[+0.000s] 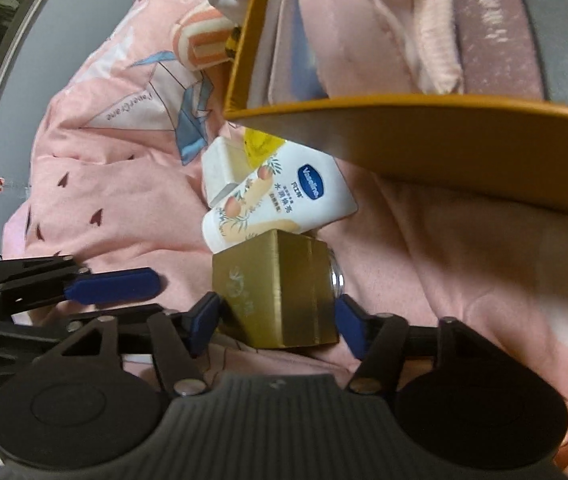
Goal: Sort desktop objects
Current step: 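Grasp the gold box with the right gripper, then grasp the round compact mirror with the left gripper while the right gripper holds the gold box, then lift the compact with the left gripper while the right gripper carries the gold box over the box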
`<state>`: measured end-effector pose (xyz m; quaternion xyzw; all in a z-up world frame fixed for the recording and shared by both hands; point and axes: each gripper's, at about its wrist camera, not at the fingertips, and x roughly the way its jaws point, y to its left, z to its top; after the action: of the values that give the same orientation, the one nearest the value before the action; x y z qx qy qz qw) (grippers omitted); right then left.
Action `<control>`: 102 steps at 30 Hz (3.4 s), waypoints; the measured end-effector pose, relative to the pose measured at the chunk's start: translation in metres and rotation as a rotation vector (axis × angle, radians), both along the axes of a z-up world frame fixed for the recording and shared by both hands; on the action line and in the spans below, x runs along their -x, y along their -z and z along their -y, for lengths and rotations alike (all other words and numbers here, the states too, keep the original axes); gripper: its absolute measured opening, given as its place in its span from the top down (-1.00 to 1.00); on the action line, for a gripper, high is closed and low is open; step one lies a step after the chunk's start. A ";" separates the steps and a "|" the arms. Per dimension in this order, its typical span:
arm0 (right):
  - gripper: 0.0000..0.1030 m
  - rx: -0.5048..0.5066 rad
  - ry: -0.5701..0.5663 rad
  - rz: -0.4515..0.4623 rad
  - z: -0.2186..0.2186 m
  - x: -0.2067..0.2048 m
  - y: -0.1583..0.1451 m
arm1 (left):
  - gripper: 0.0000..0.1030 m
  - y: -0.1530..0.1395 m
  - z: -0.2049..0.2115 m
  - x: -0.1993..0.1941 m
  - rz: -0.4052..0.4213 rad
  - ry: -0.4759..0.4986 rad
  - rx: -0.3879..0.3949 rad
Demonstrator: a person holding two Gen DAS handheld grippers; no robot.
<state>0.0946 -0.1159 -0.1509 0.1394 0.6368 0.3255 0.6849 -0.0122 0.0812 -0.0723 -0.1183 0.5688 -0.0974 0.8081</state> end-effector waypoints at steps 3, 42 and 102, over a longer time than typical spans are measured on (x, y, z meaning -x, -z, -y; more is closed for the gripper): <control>-0.05 -0.002 0.022 0.034 0.009 0.005 -0.012 | 0.28 0.001 0.001 -0.001 -0.002 0.001 0.002; 0.00 0.358 0.204 0.326 0.093 0.032 -0.065 | -0.23 0.085 0.025 -0.083 -0.358 0.093 0.036; -0.22 0.288 0.150 0.477 0.112 0.069 -0.132 | 0.72 -0.065 0.057 -0.040 0.112 0.134 0.205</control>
<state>0.0259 -0.2276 -0.0189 0.0068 0.4854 0.2039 0.8501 0.0281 0.0245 -0.0074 -0.1562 0.5165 -0.2150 0.8140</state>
